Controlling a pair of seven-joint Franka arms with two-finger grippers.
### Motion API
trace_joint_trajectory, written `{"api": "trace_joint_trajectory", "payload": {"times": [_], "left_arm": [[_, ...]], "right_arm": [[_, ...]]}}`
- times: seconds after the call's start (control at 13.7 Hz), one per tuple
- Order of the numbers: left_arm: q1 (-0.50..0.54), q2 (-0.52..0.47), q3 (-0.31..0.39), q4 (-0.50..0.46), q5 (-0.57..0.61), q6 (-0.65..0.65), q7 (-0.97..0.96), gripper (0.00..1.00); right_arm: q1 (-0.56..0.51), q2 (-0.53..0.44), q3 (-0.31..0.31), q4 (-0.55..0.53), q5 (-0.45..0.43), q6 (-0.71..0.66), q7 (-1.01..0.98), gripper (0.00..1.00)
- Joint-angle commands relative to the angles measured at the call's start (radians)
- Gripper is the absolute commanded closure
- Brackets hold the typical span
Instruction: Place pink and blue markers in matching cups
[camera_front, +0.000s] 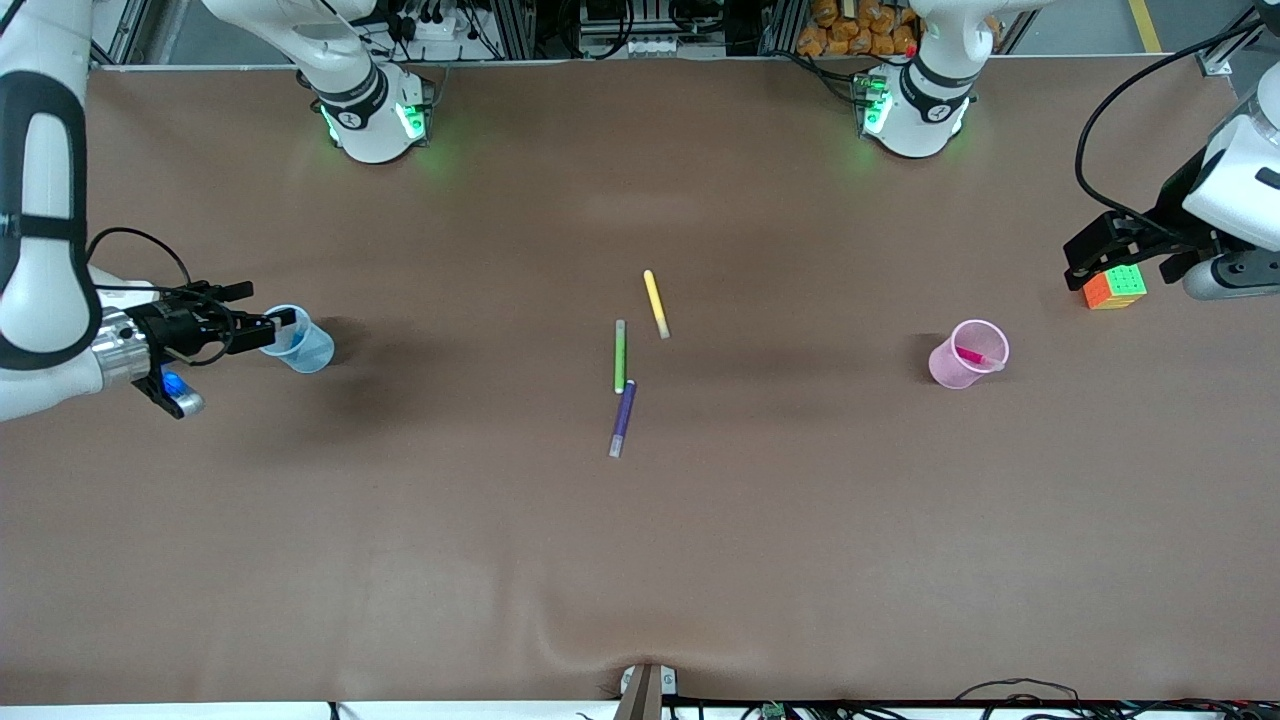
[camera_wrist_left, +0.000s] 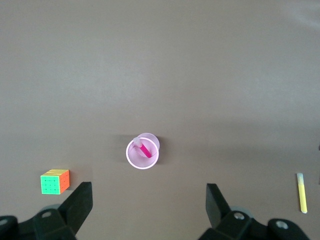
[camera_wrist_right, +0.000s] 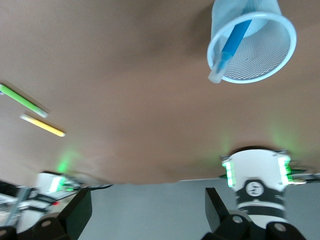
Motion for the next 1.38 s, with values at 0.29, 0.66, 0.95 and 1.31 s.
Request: {"api": "trace_joint_trajectory", "payload": {"times": [0.29, 0.66, 0.95, 1.31], "left_arm": [[-0.191, -0.105, 0.151, -0.052, -0.016, -0.134, 0.025, 0.00], [-0.219, -0.170, 0.230, -0.129, -0.027, -0.125, 0.079, 0.00], [-0.217, -0.173, 0.272, -0.129, -0.064, -0.120, 0.085, 0.00], [-0.205, -0.150, 0.270, -0.115, -0.062, -0.089, 0.086, 0.00]], "right_arm": [[-0.021, -0.200, 0.139, 0.127, -0.196, -0.006, -0.009, 0.00], [-0.151, -0.289, 0.285, 0.222, -0.247, 0.017, -0.024, 0.00], [-0.124, -0.388, 0.292, 0.173, -0.323, 0.060, -0.001, 0.00], [-0.084, -0.461, 0.273, 0.093, -0.323, 0.086, -0.001, 0.00]]}}
